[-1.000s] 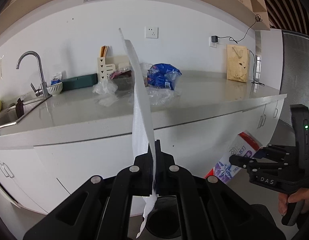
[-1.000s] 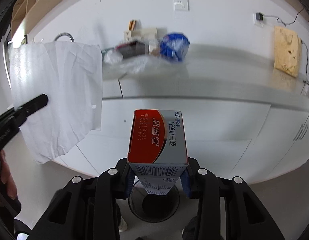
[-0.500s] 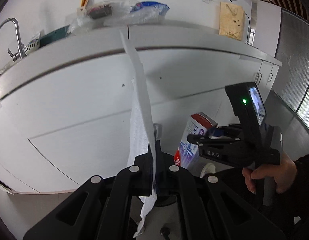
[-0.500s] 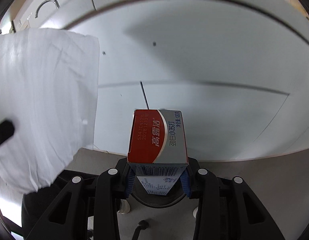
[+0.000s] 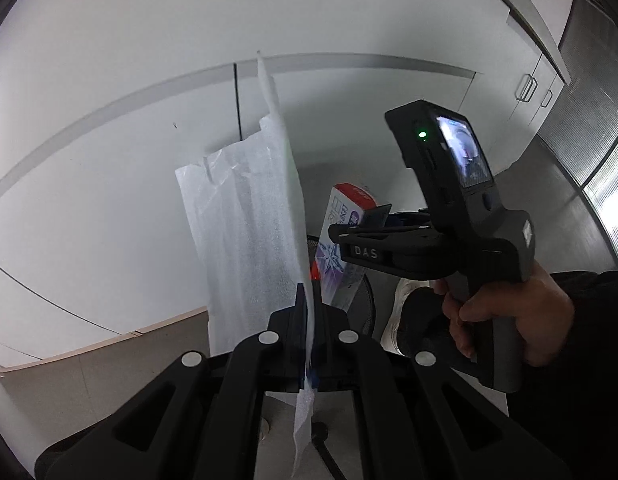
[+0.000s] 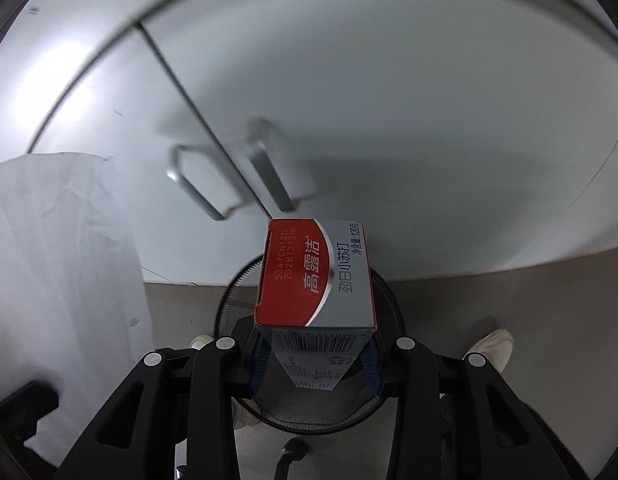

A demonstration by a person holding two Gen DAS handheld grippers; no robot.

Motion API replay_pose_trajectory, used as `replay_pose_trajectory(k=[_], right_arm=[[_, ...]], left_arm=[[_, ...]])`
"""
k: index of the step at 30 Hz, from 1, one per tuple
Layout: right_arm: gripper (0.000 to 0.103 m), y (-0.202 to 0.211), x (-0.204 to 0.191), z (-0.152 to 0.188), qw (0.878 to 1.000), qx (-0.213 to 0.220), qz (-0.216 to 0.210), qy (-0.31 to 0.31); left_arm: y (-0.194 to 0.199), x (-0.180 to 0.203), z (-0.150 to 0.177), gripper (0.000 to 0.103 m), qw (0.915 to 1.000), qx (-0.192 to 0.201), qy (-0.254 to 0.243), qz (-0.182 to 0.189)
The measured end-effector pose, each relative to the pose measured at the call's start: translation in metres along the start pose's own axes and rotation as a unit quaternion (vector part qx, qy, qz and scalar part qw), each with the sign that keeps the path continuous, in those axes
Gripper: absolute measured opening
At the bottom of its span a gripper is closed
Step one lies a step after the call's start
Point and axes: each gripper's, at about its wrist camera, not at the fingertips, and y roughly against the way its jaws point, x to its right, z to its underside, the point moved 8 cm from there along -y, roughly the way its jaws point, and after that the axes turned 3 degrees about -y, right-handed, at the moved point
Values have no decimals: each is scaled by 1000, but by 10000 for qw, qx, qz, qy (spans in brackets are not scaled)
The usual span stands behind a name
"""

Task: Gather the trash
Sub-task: 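Open the left gripper over the wastebasket while the right releases the toothpaste box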

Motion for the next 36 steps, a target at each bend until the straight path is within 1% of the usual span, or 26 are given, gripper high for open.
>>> replay_pose_trajectory(k=[2, 3, 5, 7, 9, 11, 12, 14, 16, 18, 19, 20, 21, 22, 23, 24, 27, 28, 29, 30, 31, 32, 33, 34, 35, 36], right_arm=[[42, -18, 8, 4, 9998, -158, -31, -152], [42, -28, 13, 6, 9995, -227, -35, -195], [42, -39, 19, 8, 9993, -304, 0, -207], [42, -46, 29, 12, 9989, -411, 54, -230], [42, -57, 33, 14, 9983, -520, 60, -251], [42, -61, 38, 16, 9979, -577, 12, -295], [42, -64, 39, 17, 9977, -601, -6, -320], [42, -74, 42, 18, 9967, -706, -44, -395], [42, -86, 47, 17, 9954, -827, -79, -483], [45, -88, 50, 15, 9950, -838, -7, -542], [51, -88, 53, 15, 9949, -832, 54, -571], [64, -92, 57, 15, 9946, -851, 85, -597], [68, -91, 60, 15, 9944, -841, 95, -633], [74, -88, 64, 13, 9946, -802, 172, -633], [85, -86, 68, 12, 9948, -759, 237, -638], [90, -83, 71, 10, 9950, -708, 270, -652], [92, -71, 83, 5, 9954, -545, 401, -682], [94, -66, 86, 3, 9954, -494, 449, -693], [95, -61, 90, 2, 9951, -436, 527, -712], [95, -55, 95, 0, 9948, -367, 568, -765], [95, -50, 100, -1, 9944, -322, 577, -830], [95, -45, 106, -3, 9935, -277, 614, -918], [95, -40, 110, -5, 9929, -228, 611, -992], [95, -36, 112, -6, 9926, -194, 580, -1052], [95, -32, 114, -7, 9923, -148, 599, -1077], [95, -28, 114, -10, 9922, -103, 631, -1068]], left_arm=[[-18, 4, 3, 2, 9998, -72, -147, 62], [-31, 5, 7, 2, 9996, -178, -207, 57], [-52, 4, 14, 2, 9992, -325, -96, 192], [-74, -1, 22, 2, 9980, -576, 44, 268], [-97, -4, 31, 2, 9953, -892, 95, 370], [-117, -6, 39, 2, 9908, -1188, 254, 597], [-128, -9, 41, 2, 9893, -1277, 309, 627], [-142, -13, 42, 2, 9881, -1359, 301, 659], [-153, -17, 45, 2, 9875, -1418, 311, 615], [-161, -18, 51, 3, 9861, -1507, 300, 633], [-166, -13, 56, 3, 9854, -1563, 295, 614], [-170, -12, 58, 4, 9846, -1603, 292, 630], [-174, -12, 60, 4, 9838, -1642, 297, 660], [-176, -13, 66, 4, 9832, -1672, 307, 659], [-179, -13, 68, 4, 9826, -1707, 303, 671], [-183, -14, 68, 4, 9825, -1726, 269, 650], [-191, -13, 68, 5, 9828, -1746, 165, 584], [-192, -12, 69, 5, 9820, -1782, 191, 596], [-193, -13, 70, 19, 9811, -1824, 239, 601], [-194, -16, 71, 55, 9807, -1845, 301, 565], [-195, -19, 71, 73, 9817, -1796, 367, 508], [-192, -21, 68, 85, 9837, -1677, 428, 494], [-190, -22, 66, 86, 9852, -1580, 444, 504], [-190, -23, 64, 88, 9860, -1567, 382, 432], [-189, -24, 63, 94, 9866, -1564, 321, 338], [-188, -27, 64, 96, 9874, -1537, 285, 242]])
